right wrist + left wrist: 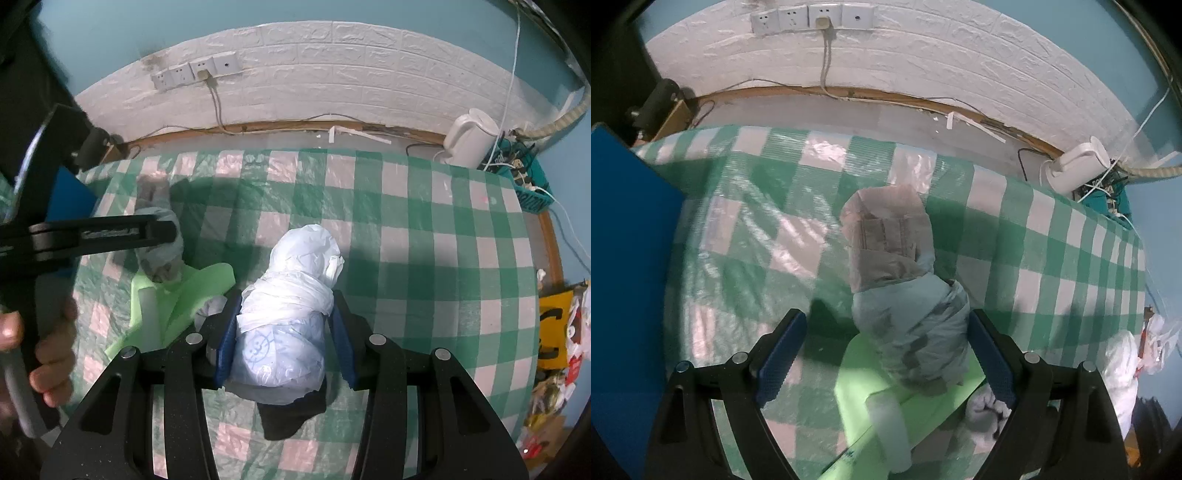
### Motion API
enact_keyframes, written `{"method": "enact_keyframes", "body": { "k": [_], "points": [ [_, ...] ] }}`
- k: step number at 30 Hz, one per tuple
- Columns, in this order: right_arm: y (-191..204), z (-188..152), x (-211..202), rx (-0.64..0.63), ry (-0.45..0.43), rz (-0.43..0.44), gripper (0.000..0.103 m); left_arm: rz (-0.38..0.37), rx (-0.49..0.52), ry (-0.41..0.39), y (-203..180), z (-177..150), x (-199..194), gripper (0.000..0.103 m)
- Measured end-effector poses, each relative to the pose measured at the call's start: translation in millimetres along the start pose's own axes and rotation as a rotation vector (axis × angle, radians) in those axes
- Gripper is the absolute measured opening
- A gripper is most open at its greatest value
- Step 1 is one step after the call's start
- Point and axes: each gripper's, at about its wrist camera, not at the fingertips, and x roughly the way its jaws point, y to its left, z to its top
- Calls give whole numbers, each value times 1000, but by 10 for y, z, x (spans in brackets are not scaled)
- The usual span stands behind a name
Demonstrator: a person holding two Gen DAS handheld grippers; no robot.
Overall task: Organize soft objects
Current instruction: 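Grasp the plastic-wrapped pink-and-grey bundle with the left tool while the right holds the socks, then carry the wrapped bundle and socks toward the box with both tools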
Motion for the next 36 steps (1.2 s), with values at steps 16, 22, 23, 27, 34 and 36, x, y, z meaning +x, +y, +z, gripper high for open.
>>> {"method": "enact_keyframes", "body": {
  "k": [16,22,23,27,34,36],
  "points": [
    [13,-6,39,4,10,5,45,15,140,-81,-156,-51,-182,48],
    [90,47,-33,-4,-8,16,45,36,175,-120,-128,-80,-421,48],
    [109,56,-53,-5,-13,18,45,41,177,-124,-123,-90,-448,48],
    [200,76,-135,-16,-28,30,45,61,188,-140,-77,-145,-574,48],
    [389,88,-276,-44,-43,49,45,81,193,-166,72,-287,-828,48],
    [444,95,-314,-56,-47,55,45,88,200,-181,117,-332,-926,48]
  ]
}}
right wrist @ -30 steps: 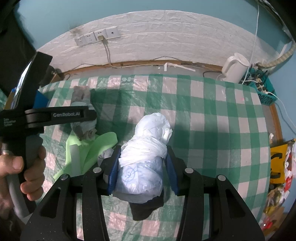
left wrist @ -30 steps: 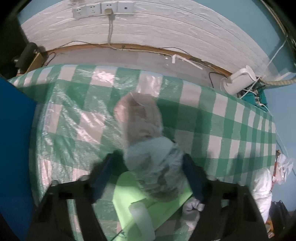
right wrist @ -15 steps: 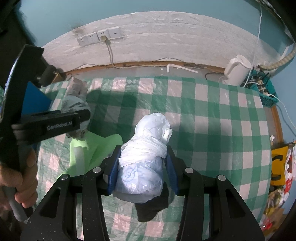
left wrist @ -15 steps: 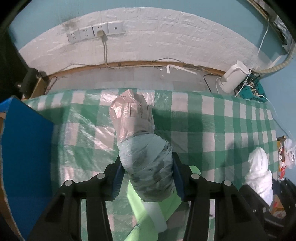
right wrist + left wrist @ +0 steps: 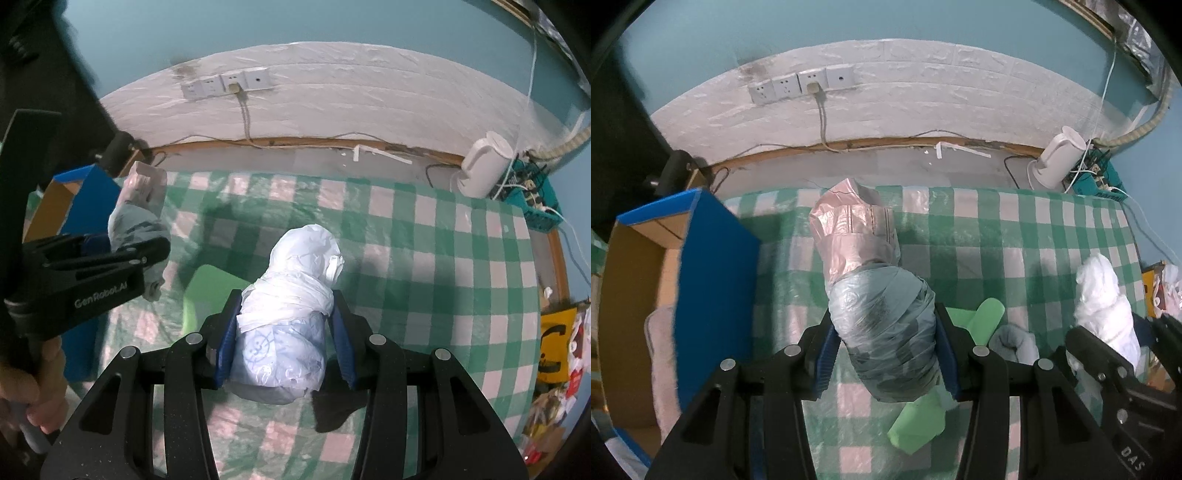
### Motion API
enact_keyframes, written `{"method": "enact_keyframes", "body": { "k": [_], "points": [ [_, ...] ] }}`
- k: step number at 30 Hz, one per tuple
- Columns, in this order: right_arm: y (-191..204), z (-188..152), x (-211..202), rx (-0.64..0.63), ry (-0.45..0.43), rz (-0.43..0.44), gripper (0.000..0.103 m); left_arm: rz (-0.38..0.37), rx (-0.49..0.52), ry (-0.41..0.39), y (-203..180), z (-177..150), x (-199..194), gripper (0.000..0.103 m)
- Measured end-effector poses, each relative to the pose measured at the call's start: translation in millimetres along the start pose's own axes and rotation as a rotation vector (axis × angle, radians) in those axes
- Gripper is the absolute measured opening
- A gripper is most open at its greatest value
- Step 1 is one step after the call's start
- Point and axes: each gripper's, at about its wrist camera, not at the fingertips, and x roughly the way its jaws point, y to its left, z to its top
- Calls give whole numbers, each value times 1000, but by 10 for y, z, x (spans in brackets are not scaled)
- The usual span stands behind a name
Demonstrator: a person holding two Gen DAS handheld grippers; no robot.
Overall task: Organize soft objects
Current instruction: 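Carry the wrapped bundle and socks toward the box with both tools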
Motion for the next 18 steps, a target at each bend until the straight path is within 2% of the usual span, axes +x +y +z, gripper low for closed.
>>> {"method": "enact_keyframes", "body": {
  "k": [18],
  "points": [
    [719,120,-240,-94,-39,68,45,78,-21,-76,657,-405,-639,48]
  ]
}}
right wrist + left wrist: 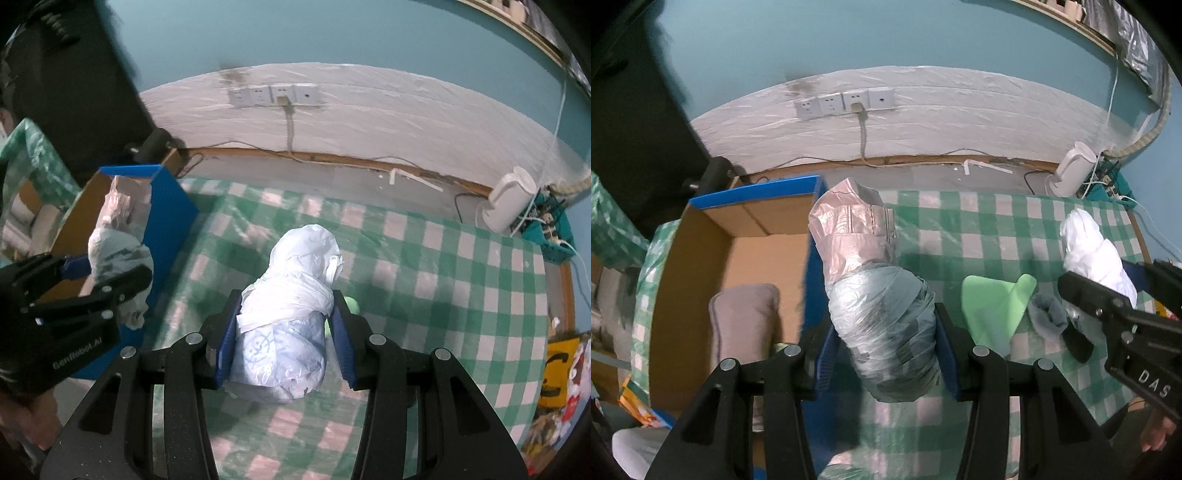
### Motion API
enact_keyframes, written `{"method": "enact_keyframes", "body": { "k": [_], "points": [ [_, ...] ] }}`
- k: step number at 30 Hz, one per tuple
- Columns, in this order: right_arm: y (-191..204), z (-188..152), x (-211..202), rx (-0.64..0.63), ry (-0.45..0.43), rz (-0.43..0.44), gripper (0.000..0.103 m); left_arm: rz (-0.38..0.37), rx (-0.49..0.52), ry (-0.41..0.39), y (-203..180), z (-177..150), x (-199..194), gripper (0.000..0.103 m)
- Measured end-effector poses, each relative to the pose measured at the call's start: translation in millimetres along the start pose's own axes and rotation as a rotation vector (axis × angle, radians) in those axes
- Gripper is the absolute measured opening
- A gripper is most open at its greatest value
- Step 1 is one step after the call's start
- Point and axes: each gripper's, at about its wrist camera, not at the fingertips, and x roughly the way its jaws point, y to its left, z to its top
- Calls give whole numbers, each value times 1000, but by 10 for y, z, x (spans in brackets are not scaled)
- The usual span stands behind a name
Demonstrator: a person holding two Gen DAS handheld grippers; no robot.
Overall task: Organize soft objects
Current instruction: 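Carry the wrapped bundle and socks toward the box with both tools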
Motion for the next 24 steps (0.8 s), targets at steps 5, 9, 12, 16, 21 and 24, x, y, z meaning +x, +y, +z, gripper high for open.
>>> {"method": "enact_keyframes", "body": {
  "k": [5,9,12,16,21,24],
  "points": [
    [275,78,0,-37,-2,23,45,29,-13,-22,225,-72,-102,48],
    [478,138,24,-62,0,42,45,32,-38,-28,434,-114,-166,48],
    [640,183,47,-79,2,59,45,59,-45,-36,571,-156,-201,49],
    [917,243,74,-109,4,90,45,77,-65,-41,770,-218,-236,49],
    [1258,297,143,-160,11,113,45,98,-98,-26,1034,-295,-192,48],
    [1444,315,193,-184,20,130,45,102,-120,-19,1183,-349,-180,48]
  ]
}}
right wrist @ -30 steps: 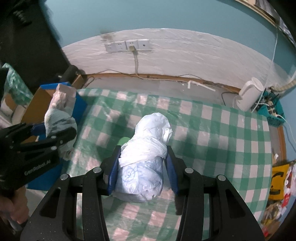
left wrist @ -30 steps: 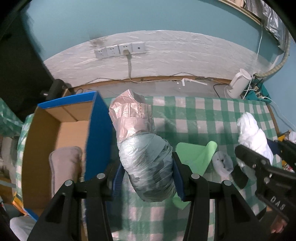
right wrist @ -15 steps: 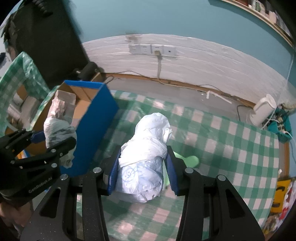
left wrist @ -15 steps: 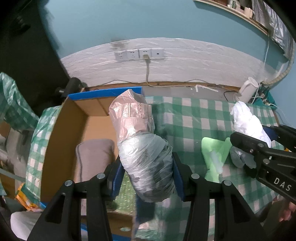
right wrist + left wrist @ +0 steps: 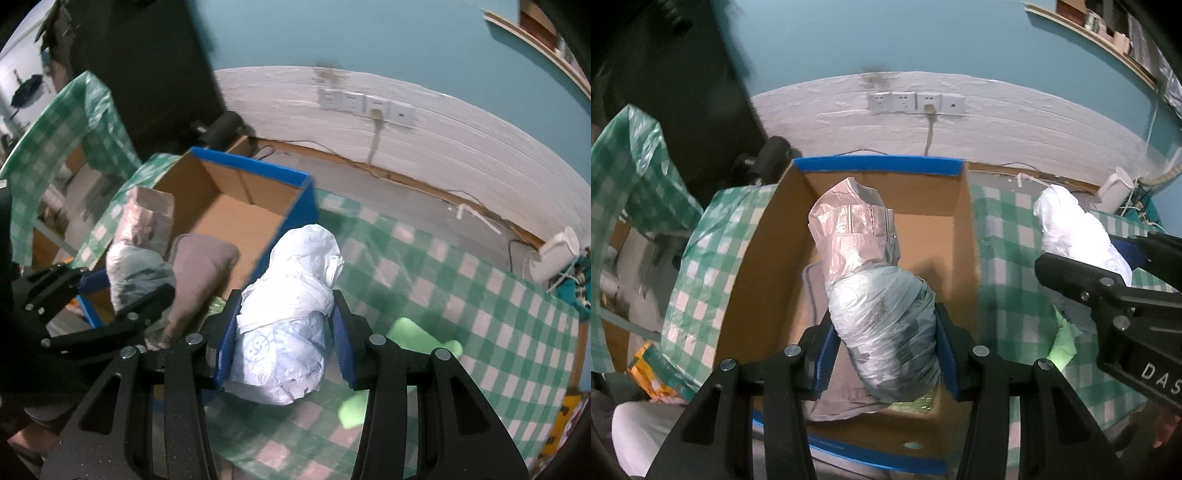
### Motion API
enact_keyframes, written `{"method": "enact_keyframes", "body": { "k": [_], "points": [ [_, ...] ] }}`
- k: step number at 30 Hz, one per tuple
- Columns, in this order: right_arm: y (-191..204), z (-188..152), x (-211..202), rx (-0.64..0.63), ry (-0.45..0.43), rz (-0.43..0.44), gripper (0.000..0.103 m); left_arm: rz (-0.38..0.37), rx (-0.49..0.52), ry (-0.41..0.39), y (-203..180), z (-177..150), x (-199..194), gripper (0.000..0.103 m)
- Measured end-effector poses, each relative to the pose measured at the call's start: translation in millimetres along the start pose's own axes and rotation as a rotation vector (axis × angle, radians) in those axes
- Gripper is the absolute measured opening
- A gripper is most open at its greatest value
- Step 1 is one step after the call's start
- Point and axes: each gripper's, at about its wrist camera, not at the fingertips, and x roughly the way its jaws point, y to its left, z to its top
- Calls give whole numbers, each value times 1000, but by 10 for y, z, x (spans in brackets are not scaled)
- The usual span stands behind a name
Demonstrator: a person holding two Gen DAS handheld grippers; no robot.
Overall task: Organize soft objects
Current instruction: 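Carry the wrapped bundle and socks toward the box with both tools, then lower both items into the box and open both tools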
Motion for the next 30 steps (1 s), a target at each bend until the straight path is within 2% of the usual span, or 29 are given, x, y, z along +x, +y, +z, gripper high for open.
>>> {"method": "enact_keyframes", "body": {
  "k": [7,19,23,24,26,28,30],
  "points": [
    [372,103,209,-52,29,34,45,19,-38,23,268,-81,89,49],
    [751,158,501,-75,86,88,45,40,-57,67,534,-231,214,51],
    [801,150,602,-73,106,108,49,59,-65,84,599,-246,257,62],
    [808,149,626,-68,111,111,51,65,-65,85,605,-246,260,68],
    [795,163,638,-56,114,111,63,76,-63,78,604,-239,250,72],
    [788,171,621,-51,102,106,68,84,-61,81,608,-240,255,77],
    [768,182,602,-44,95,105,70,87,-62,83,609,-241,263,78]
  ]
}}
